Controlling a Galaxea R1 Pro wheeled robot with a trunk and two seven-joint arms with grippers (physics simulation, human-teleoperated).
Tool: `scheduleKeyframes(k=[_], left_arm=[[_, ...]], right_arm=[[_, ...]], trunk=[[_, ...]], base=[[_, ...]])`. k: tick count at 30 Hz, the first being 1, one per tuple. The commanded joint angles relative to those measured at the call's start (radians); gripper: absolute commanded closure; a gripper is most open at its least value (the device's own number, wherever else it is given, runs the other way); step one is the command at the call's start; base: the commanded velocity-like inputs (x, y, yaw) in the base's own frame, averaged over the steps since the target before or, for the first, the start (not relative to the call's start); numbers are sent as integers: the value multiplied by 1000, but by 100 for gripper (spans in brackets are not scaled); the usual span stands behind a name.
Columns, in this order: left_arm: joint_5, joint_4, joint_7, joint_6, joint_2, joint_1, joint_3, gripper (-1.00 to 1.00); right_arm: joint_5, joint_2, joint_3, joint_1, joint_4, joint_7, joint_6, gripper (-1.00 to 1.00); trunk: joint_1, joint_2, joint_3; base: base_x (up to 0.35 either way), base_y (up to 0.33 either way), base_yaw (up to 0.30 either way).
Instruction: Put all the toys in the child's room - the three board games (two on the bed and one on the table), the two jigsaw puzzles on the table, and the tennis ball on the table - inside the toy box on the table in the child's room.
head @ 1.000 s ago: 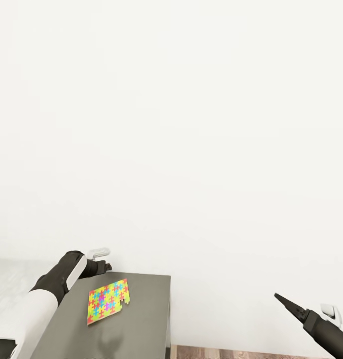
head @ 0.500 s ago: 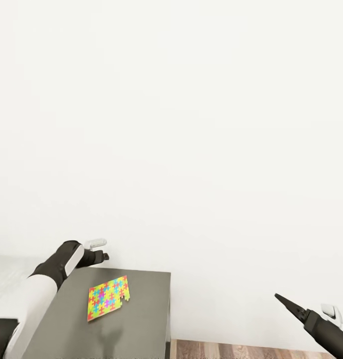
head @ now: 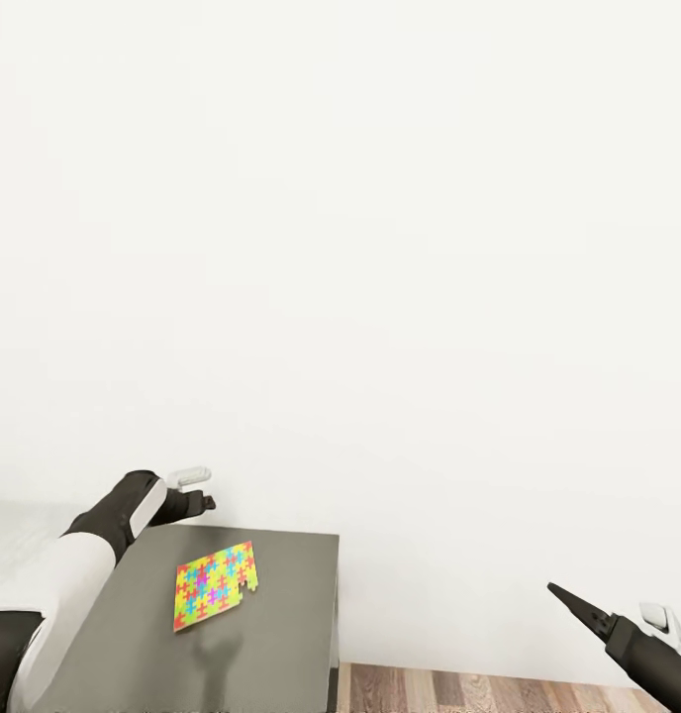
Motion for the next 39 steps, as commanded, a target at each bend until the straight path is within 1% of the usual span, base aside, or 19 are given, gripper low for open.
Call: scheduleKeyframes(k=[1,4,9,22,27,32,39], left_arm=[[4,-1,-1,-6,1,0,-9,-100],[3,10,-1,-33,0,0,-12,-100],[2,19,-2,-45,0,-1,-11,-100],[6,21,-7,-51,1,-1,-10,-100],[7,21,-37,-55,3,-1,-11,-100],[3,21,-105,-93,4,-4,-11,-100],[1,21,-129,-103,4,-21,-13,-100]], right_arm=[[-4,0,-1,0,0,0,6,-100],[-4,0,-1,0,0,0,6,-100],[-4,0,-1,0,0,-1,6,-100],[-4,0,-1,0,0,0,6,-100],[-4,0,-1,0,0,0,6,-100],[-5,0,0,0,0,1,6,-100],[-5,0,-1,1,0,3,6,-100]], trunk=[[0,-1,-2],[0,-1,-7],[0,-1,-15],[0,-1,-36],[0,-1,-44],[0,-1,-52],[0,-1,-64]], base=[[0,0,0],[0,0,0],[0,0,0],[0,0,0],[0,0,0],[0,0,0],[0,0,0]])
